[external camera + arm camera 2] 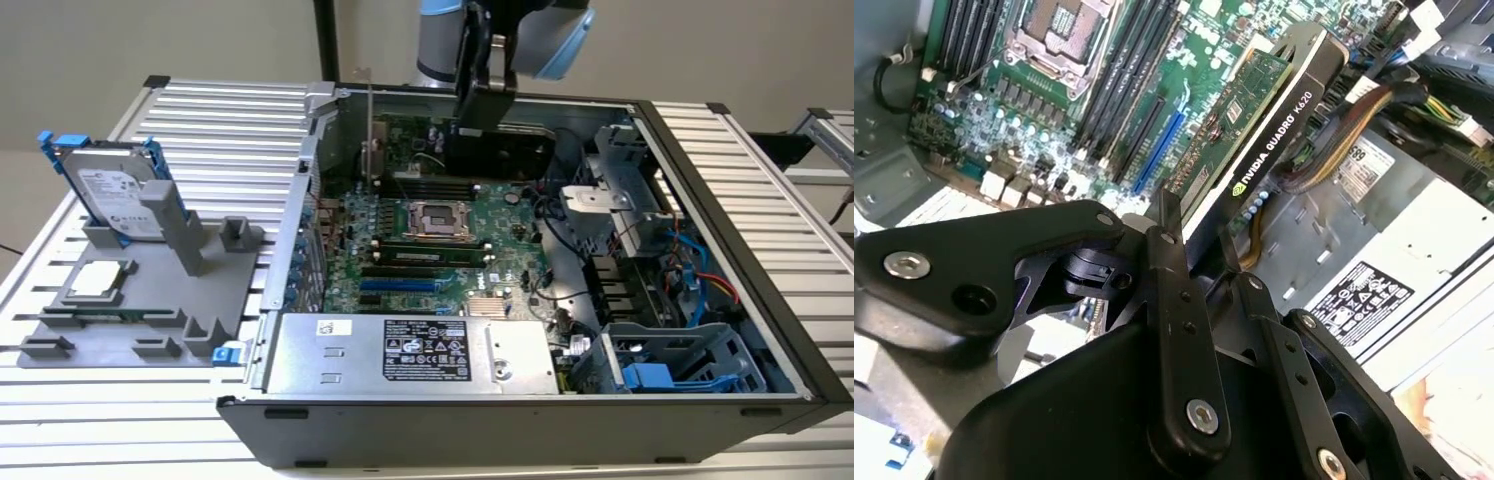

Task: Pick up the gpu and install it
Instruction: 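Insert the gpu into the slot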

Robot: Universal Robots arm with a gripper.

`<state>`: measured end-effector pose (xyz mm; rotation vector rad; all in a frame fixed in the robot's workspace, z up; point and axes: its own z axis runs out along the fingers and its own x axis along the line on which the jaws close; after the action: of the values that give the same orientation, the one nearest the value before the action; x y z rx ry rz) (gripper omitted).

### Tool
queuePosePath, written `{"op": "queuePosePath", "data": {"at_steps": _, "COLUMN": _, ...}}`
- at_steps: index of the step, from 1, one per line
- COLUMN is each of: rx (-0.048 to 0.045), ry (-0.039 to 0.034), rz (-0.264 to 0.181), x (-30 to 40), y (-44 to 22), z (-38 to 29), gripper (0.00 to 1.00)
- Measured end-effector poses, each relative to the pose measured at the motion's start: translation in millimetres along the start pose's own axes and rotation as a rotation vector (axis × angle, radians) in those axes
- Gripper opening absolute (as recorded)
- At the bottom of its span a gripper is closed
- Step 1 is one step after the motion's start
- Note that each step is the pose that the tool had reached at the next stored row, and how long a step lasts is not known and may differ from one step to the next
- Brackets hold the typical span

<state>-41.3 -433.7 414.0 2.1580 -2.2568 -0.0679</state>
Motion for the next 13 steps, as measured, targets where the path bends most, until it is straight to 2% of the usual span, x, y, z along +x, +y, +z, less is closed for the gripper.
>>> {"op": "queuePosePath", "data": {"at_steps": 4, "rx": 0.0066, "ry": -0.0003, "rz": 0.0, "x": 0.1, "y": -0.2, "z": 4.8, "gripper": 0.0}}
{"op": "queuePosePath", "data": {"at_steps": 8, "rx": 0.0181, "ry": -0.0007, "rz": 0.0, "x": 0.2, "y": -0.3, "z": 9.1, "gripper": 0.0}}
{"op": "queuePosePath", "data": {"at_steps": 13, "rx": 0.0203, "ry": -0.0007, "rz": 0.0, "x": 0.2, "y": -0.3, "z": 10.7, "gripper": 0.0}}
